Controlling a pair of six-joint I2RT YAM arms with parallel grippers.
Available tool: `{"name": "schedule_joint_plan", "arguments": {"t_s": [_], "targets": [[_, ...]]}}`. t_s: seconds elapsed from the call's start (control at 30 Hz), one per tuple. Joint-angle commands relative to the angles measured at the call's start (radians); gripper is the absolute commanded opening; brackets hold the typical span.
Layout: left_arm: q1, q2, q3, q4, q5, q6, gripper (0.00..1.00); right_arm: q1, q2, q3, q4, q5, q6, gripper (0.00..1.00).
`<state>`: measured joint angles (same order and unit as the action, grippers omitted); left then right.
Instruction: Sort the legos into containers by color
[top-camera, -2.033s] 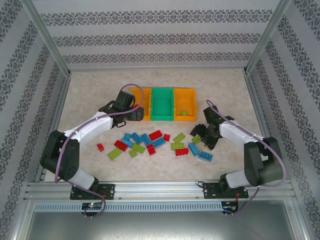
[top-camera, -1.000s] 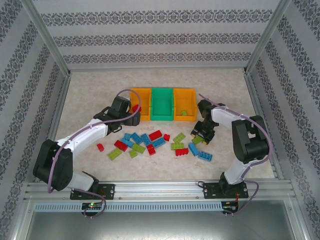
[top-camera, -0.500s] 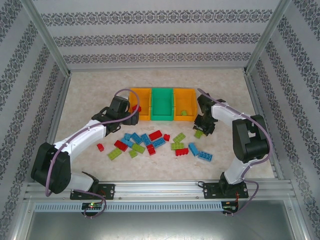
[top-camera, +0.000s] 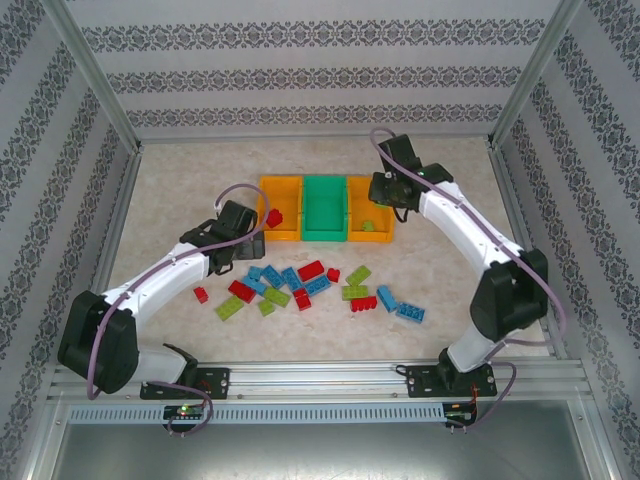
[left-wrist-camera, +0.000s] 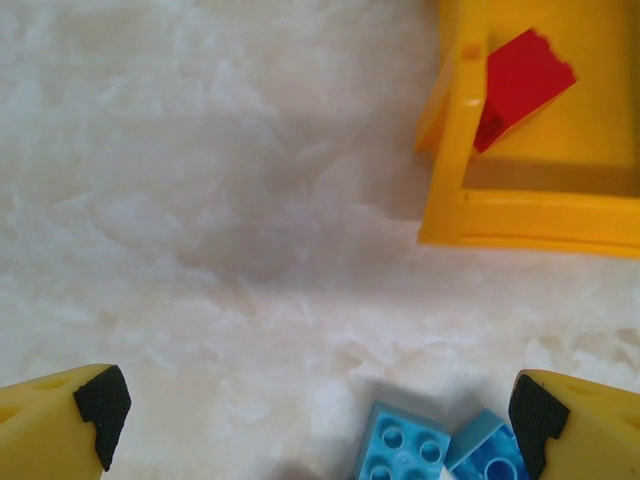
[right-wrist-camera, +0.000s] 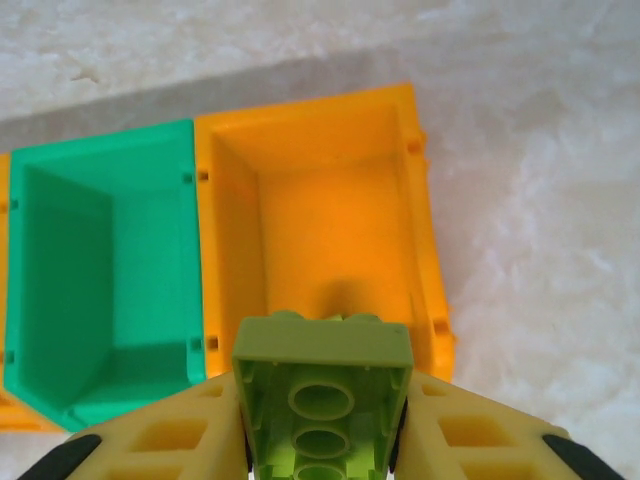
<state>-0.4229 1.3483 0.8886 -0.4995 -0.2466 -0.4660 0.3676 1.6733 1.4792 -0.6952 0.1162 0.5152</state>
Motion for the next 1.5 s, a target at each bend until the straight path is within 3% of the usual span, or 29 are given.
{"name": "schedule_joint_plan", "arguments": {"t_s": [0.0,0.37,0.7,1.0,1.23,1.47], "targets": [[0.015,-0.026,-0.013,-0.110,-0.003,-0.081,0.99,0.002,0.127,0.054,-0.029,0.014,-0.072,0.36],[0.046,-0.098,-0.060,-0.231,0.015,-0.179,0.99,0.001,0.310,0.152,-0.019,0.004,-0.101,0.42],[0.130,-0.174,-0.133,-0.359,0.049,-0.323,0.99,-0.015,0.344,0.159,-0.003,-0.030,-0.109,0.55],[0.217,-0.163,-0.171,-0.346,0.136,-0.319,0.99,-0.008,0.280,0.101,0.069,-0.100,-0.129,0.76],[0.262,-0.145,-0.220,-0.275,0.200,-0.328,0.96,-0.007,0.159,-0.029,0.204,-0.118,-0.135,0.81],[0.277,-0.068,-0.217,-0.247,0.207,-0.305,0.92,-0.006,0.092,-0.067,0.214,-0.097,-0.147,0.83]]}}
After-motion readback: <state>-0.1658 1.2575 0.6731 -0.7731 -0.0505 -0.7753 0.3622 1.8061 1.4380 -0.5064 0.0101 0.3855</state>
